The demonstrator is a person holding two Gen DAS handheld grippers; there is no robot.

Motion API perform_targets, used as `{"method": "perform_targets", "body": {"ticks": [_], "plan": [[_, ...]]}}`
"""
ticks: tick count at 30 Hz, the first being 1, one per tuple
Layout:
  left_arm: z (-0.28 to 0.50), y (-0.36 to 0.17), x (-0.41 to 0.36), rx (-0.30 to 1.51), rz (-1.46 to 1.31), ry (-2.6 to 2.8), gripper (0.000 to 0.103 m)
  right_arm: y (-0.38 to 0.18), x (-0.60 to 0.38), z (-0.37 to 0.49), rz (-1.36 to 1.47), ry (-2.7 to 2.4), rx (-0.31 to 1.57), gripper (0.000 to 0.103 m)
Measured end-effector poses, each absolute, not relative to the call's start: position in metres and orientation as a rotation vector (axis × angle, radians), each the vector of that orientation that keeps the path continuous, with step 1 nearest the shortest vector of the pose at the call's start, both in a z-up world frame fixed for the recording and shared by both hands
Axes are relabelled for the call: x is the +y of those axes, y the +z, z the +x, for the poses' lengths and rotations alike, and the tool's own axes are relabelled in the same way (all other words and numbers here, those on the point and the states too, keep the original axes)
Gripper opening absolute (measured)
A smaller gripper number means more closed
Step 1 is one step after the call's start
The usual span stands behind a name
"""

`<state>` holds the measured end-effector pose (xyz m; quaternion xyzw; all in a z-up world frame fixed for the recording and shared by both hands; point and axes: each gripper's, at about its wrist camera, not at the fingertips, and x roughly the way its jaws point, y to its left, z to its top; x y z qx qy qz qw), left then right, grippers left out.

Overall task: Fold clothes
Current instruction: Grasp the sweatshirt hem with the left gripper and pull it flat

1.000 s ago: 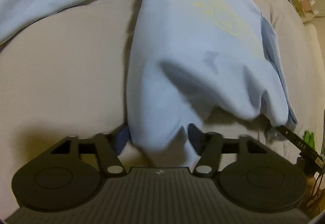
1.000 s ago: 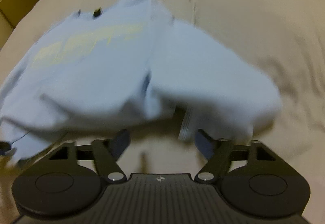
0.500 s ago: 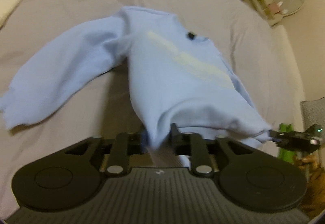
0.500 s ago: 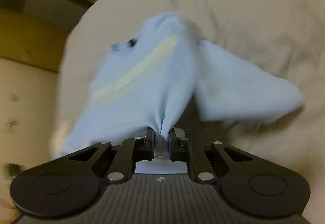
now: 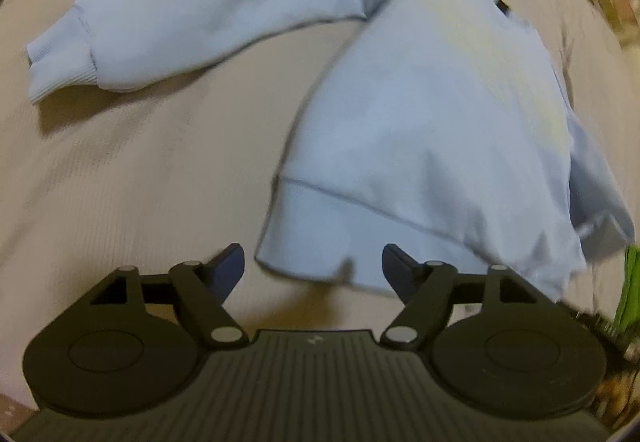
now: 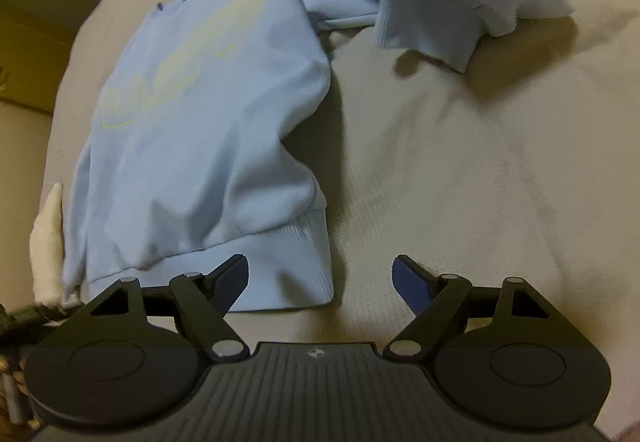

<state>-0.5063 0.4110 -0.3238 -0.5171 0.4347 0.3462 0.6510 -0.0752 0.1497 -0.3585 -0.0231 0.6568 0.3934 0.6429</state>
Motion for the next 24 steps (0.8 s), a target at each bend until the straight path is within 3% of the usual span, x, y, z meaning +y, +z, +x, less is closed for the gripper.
{"method": "perform_targets", "body": {"ticks": [1,2,3,4,5,6,7,13,16,20,24], "plan": [[-0.506,-0.332,0.415,0.971,-1.209,0.786,0.066,-0.364,0.148,-0.078,-0.019,0.883,1.487,0.081],[-0.504,-0.338,0.418,0.960,-1.241,0.769,0.049,-0.370,0.145,-0.077,0.036,0.867,1.494,0.081],[-0.500,-0.342,0.419,0.952,-1.261,0.746,0.036,-0.375,0.143,-0.076,0.090,0.850,1.505,0.075],[-0.498,-0.342,0.419,0.951,-1.258,0.726,0.014,-0.379,0.146,-0.077,0.135,0.831,1.530,0.065],[-0.495,-0.338,0.419,0.959,-1.233,0.708,0.007,-0.381,0.151,-0.078,0.160,0.825,1.563,0.039],[-0.493,-0.334,0.418,0.966,-1.208,0.691,0.007,-0.381,0.155,-0.076,0.178,0.827,1.595,0.018],[-0.493,-0.324,0.417,0.957,-1.185,0.667,0.006,-0.377,0.158,-0.076,0.183,0.819,1.621,0.013],[-0.521,-0.242,0.392,0.847,-1.054,0.562,0.005,-0.311,0.133,-0.059,0.324,0.814,1.672,0.006],[-0.522,-0.258,0.373,0.931,-1.023,0.558,0.005,-0.299,0.109,-0.065,0.280,0.751,1.671,0.006],[-0.514,-0.307,0.351,1.062,-1.034,0.568,0.003,-0.332,0.100,-0.086,0.183,0.638,1.695,0.005],[-0.510,-0.299,0.340,1.054,-0.955,0.535,0.004,-0.347,0.092,-0.101,0.133,0.550,1.668,0.005]]}}
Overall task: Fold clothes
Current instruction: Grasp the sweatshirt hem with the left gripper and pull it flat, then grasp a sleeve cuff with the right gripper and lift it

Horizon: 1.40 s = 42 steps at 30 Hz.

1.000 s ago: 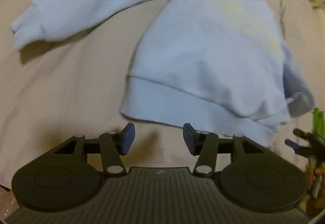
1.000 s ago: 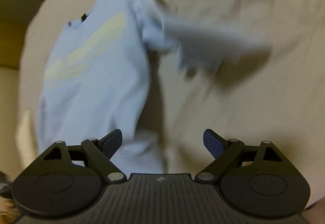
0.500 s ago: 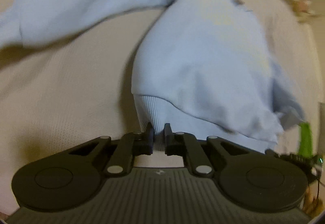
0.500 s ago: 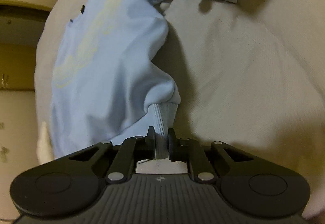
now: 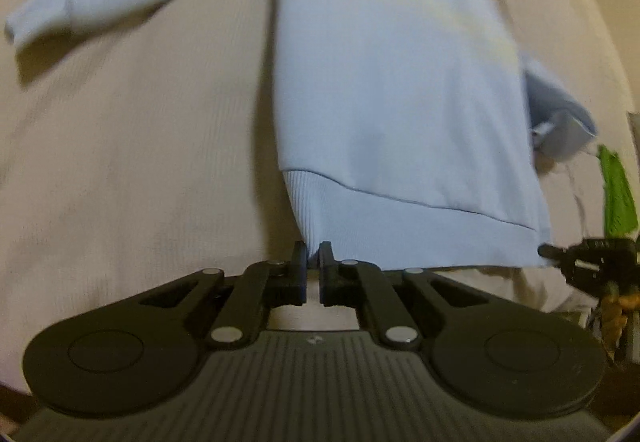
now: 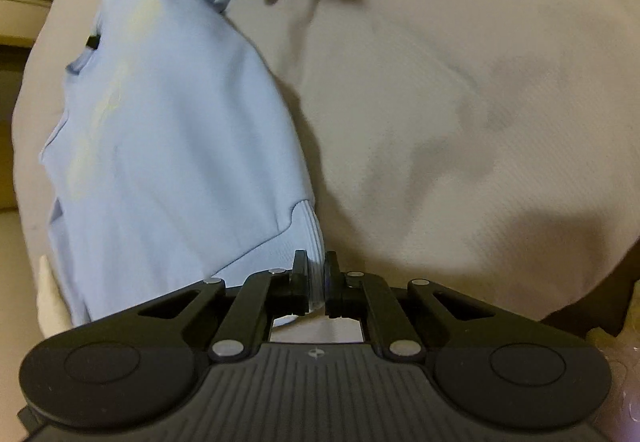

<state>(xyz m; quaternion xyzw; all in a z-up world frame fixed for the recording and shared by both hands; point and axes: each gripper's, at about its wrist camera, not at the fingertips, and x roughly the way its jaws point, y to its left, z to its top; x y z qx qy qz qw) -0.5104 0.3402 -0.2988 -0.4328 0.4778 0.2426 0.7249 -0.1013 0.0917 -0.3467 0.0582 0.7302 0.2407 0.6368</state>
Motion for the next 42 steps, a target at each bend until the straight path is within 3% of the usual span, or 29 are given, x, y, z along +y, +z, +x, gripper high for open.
{"method": "perform_targets", "body": {"ticks": [4,7,8,11,21,30,35,39,42], "plan": [[-0.494,-0.317,0.337,1.266,-0.792,0.598,0.002,-0.337,0.099,-0.107,0.033,0.567,1.589,0.006],[-0.482,-0.313,0.333,1.384,-0.650,0.633,0.006,-0.343,0.110,-0.114,-0.058,0.586,1.582,0.022],[-0.478,-0.301,0.333,1.356,-0.635,0.623,0.008,-0.339,0.112,-0.117,-0.087,0.596,1.566,0.032],[-0.461,-0.268,0.333,1.276,-0.580,0.592,0.009,-0.320,0.116,-0.118,-0.193,0.635,1.469,0.045],[-0.313,-0.263,0.299,1.142,-0.531,0.497,0.015,-0.280,0.124,-0.092,-0.495,0.829,1.085,0.045],[-0.214,-0.284,0.274,1.147,-0.542,0.554,0.019,-0.304,0.139,-0.025,-0.425,0.982,1.123,0.045],[-0.192,-0.273,0.271,1.146,-0.538,0.605,0.025,-0.308,0.167,0.010,-0.398,1.036,1.112,0.044],[-0.186,-0.267,0.273,1.135,-0.562,0.649,0.029,-0.283,0.141,0.075,-0.122,0.829,1.059,0.047],[-0.176,-0.270,0.277,1.155,-0.569,0.670,0.029,-0.284,0.138,0.085,-0.165,0.839,1.113,0.048]]}}
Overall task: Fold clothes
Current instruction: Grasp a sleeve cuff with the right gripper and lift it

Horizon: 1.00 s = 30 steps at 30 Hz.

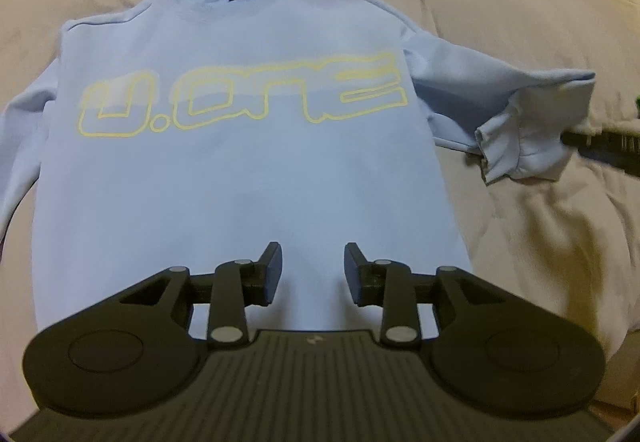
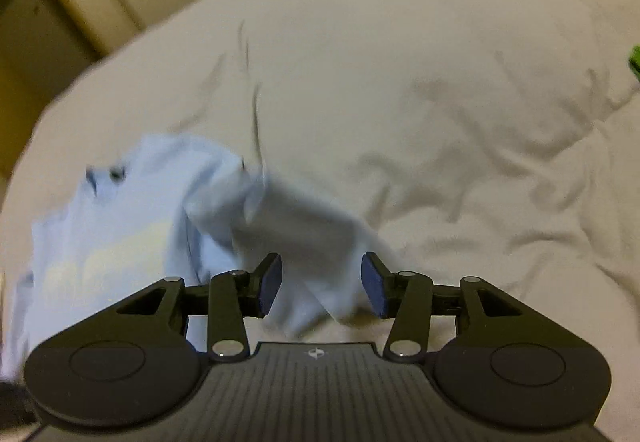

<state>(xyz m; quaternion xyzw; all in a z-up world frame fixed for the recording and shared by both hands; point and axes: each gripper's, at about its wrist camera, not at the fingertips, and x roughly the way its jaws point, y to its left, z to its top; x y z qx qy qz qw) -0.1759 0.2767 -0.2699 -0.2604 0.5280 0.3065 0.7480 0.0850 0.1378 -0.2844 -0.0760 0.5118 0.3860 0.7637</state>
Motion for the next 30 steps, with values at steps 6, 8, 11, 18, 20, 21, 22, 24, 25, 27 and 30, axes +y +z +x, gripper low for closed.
{"method": "perform_targets", "body": {"ticks": [6,8,11,18,20,21,22,24,25,27,30], "plan": [[-0.163,-0.272,0.278,1.181,-0.561,0.681,0.030,-0.314,0.174,0.040,-0.423,0.988,1.021,0.072],[-0.164,-0.273,0.278,1.193,-0.564,0.691,0.031,-0.329,0.197,0.028,-0.605,0.988,0.893,0.072],[-0.166,-0.277,0.282,1.212,-0.569,0.704,0.032,-0.353,0.214,0.031,-0.722,0.986,0.854,0.075],[-0.163,-0.278,0.298,1.218,-0.562,0.732,0.032,-0.373,0.223,0.057,-0.763,1.085,0.897,0.049],[-0.161,-0.276,0.304,1.210,-0.559,0.738,0.032,-0.351,0.210,0.072,-0.674,1.119,0.944,0.025],[-0.160,-0.274,0.306,1.204,-0.555,0.739,0.032,-0.338,0.202,0.082,-0.611,1.133,0.978,0.016],[-0.159,-0.273,0.309,1.197,-0.553,0.739,0.032,-0.321,0.190,0.098,-0.507,1.145,1.031,0.011],[-0.156,-0.270,0.312,1.189,-0.553,0.740,0.032,-0.288,0.162,0.131,-0.286,1.140,1.084,0.008],[-0.155,-0.269,0.313,1.188,-0.553,0.740,0.032,-0.271,0.140,0.151,-0.150,1.115,1.107,0.008],[-0.153,-0.269,0.312,1.188,-0.551,0.735,0.032,-0.248,0.088,0.191,0.118,1.012,1.160,0.003],[-0.149,-0.269,0.310,1.190,-0.549,0.728,0.032,-0.235,0.002,0.233,0.414,0.773,1.190,0.004]]}}
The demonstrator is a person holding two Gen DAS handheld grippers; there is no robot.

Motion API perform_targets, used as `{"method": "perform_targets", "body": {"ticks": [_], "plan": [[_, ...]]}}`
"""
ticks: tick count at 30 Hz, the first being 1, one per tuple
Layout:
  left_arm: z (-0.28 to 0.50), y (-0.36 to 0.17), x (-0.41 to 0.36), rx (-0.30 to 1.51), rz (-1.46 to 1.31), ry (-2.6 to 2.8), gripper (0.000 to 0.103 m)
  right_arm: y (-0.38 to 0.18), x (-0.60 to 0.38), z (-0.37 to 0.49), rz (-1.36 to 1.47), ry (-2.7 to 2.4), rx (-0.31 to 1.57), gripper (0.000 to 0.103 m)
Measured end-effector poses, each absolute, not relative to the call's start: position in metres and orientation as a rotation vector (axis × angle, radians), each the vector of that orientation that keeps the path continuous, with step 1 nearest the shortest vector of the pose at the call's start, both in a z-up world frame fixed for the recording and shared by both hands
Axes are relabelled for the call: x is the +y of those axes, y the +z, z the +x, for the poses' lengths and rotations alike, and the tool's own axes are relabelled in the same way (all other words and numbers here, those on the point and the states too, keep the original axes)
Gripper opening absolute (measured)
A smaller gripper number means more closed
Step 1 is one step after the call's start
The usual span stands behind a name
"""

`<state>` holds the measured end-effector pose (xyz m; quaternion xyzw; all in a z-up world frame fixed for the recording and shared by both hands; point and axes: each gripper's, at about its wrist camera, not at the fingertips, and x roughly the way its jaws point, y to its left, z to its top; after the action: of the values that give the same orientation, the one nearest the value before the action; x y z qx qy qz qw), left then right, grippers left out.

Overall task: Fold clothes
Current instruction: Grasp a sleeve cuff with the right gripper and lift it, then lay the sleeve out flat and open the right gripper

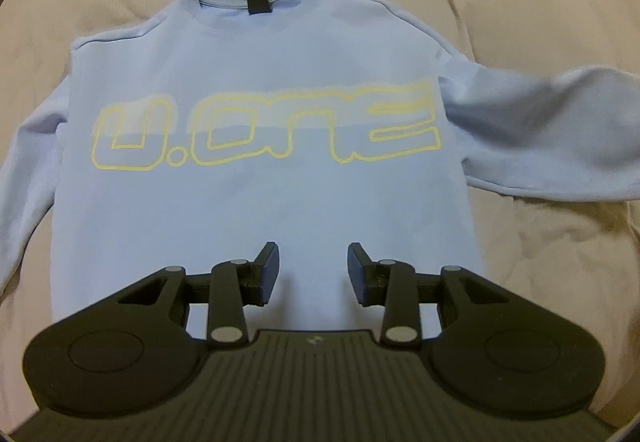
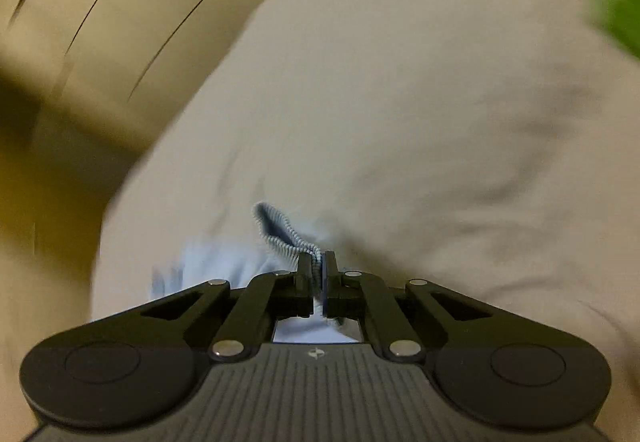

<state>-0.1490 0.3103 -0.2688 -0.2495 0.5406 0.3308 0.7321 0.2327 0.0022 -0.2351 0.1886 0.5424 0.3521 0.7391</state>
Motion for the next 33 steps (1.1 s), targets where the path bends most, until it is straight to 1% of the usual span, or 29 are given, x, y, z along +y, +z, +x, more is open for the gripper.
{"method": "perform_targets", "body": {"ticks": [2,5,7,10,12,14,15,16,17,18,19,21,22,23,24,27,30,33], "plan": [[-0.146,-0.269,0.306,1.195,-0.543,0.719,0.032,-0.233,-0.042,0.248,0.534,0.661,1.195,0.004],[-0.142,-0.269,0.299,1.197,-0.539,0.701,0.032,-0.236,-0.084,0.257,0.607,0.557,1.206,0.003],[-0.139,-0.267,0.294,1.198,-0.529,0.693,0.033,-0.254,-0.104,0.261,0.634,0.463,1.270,0.003],[-0.141,-0.263,0.289,1.191,-0.519,0.691,0.038,-0.287,-0.120,0.258,0.740,0.344,1.384,0.003],[-0.144,-0.263,0.287,1.189,-0.525,0.699,0.038,-0.297,-0.125,0.251,0.721,0.283,1.419,0.003],[-0.148,-0.265,0.286,1.193,-0.540,0.711,0.038,-0.303,-0.116,0.252,0.538,0.250,1.432,0.004],[-0.150,-0.265,0.285,1.194,-0.547,0.717,0.038,-0.306,-0.110,0.253,0.412,0.230,1.429,0.008],[-0.152,-0.264,0.285,1.192,-0.551,0.722,0.038,-0.308,-0.101,0.249,0.252,0.198,1.417,0.008],[-0.156,-0.263,0.284,1.188,-0.557,0.726,0.038,-0.310,-0.094,0.245,0.105,0.168,1.399,0.011],[-0.161,-0.262,0.283,1.184,-0.562,0.730,0.038,-0.306,-0.087,0.242,0.008,0.148,1.371,0.018],[-0.166,-0.262,0.282,1.182,-0.567,0.737,0.039,-0.299,-0.080,0.237,-0.048,0.144,1.334,0.023],[-0.181,-0.262,0.281,1.180,-0.584,0.758,0.039,-0.283,-0.064,0.221,-0.097,0.213,1.275,0.053],[-0.190,-0.263,0.281,1.181,-0.596,0.770,0.039,-0.275,-0.055,0.211,-0.104,0.269,1.248,0.058],[-0.199,-0.264,0.282,1.182,-0.610,0.781,0.039,-0.269,-0.045,0.200,-0.111,0.332,1.232,0.066],[-0.210,-0.266,0.283,1.183,-0.626,0.794,0.039,-0.267,-0.031,0.187,-0.115,0.406,1.254,0.068],[-0.247,-0.270,0.285,1.183,-0.674,0.842,0.039,-0.280,0.014,0.140,-0.121,0.599,1.398,0.069],[-0.291,-0.269,0.294,1.171,-0.723,0.892,0.039,-0.301,0.055,0.090,-0.122,0.737,1.575,0.070],[-0.344,-0.266,0.313,1.146,-0.778,0.956,0.042,-0.314,0.083,0.031,-0.181,0.809,1.695,0.070]]}}
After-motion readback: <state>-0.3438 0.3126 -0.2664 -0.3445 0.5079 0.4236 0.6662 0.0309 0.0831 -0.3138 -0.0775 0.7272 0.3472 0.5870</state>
